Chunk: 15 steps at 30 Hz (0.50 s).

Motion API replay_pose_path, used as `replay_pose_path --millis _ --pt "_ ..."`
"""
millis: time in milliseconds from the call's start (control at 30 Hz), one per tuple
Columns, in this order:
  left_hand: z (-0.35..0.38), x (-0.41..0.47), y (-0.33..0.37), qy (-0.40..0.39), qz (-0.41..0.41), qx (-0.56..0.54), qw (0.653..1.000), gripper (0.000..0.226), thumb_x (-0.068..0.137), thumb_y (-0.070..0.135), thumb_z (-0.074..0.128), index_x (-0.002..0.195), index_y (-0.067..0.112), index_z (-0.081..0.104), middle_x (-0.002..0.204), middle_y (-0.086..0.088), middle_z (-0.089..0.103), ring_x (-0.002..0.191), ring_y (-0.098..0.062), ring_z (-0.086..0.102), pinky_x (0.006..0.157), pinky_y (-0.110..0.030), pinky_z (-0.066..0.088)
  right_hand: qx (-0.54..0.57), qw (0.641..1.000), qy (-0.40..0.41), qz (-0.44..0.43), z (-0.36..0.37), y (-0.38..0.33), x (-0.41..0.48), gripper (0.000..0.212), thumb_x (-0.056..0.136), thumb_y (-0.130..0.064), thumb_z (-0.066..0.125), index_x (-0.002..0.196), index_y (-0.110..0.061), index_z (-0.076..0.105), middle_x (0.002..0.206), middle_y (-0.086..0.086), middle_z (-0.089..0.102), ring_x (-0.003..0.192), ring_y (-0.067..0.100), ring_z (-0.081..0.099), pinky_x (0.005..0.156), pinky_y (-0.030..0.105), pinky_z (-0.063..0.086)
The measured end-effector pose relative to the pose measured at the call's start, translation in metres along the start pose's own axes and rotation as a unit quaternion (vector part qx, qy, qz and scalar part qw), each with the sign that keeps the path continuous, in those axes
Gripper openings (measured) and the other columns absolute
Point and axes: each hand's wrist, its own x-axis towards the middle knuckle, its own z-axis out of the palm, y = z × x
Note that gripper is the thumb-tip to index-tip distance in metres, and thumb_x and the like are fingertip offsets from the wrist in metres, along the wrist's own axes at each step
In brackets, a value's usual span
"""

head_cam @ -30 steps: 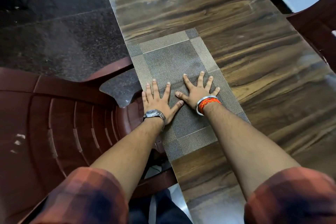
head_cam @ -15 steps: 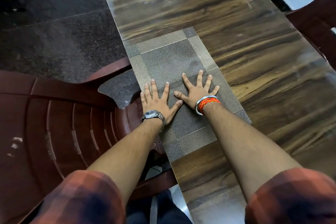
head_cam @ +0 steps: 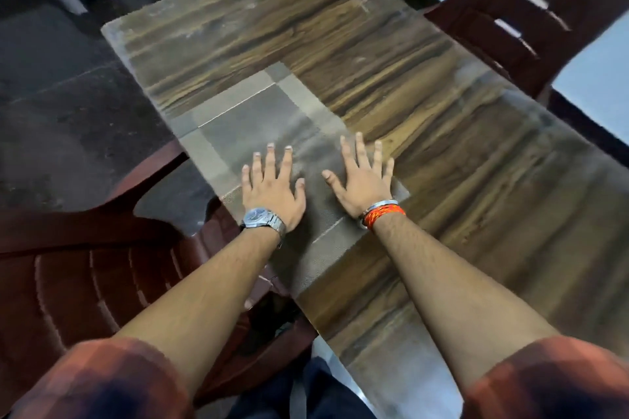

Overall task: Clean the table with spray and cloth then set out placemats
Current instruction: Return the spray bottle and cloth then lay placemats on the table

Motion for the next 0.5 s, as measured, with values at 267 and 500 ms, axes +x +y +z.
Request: replay_pose_path --millis 267,500 --pt "0.019 -0.041 0.125 -0.082 0.192 -0.006 0.978 0.071 0.103 0.054 0.024 0.163 0.017 0.009 0.172 -0.005 0.003 0.157 -0.026 0.003 0.127 -0.044 -0.001 0.002 0.976 0.075 0.203 -0.045 0.123 -0.152 0.075 0.091 -0.068 0.028 0.152 -0.035 0.0 0.161 -0.006 -0.006 0.148 0.03 -0.006 0.114 0.059 0.0" --pt "0.05 -0.14 0.249 -0.125 0.333 -0.009 0.934 0.073 0.102 0.057 0.028 0.163 0.021 0.01 0.172 -0.001 0.004 0.157 -0.024 0.006 0.126 -0.043 0.001 0.04 0.923 0.114 0.365 -0.057 0.222 -0.305 0.075 0.091 -0.066 0.029 0.152 -0.036 -0.001 0.161 -0.007 -0.008 0.148 0.027 -0.011 0.115 0.057 -0.004"
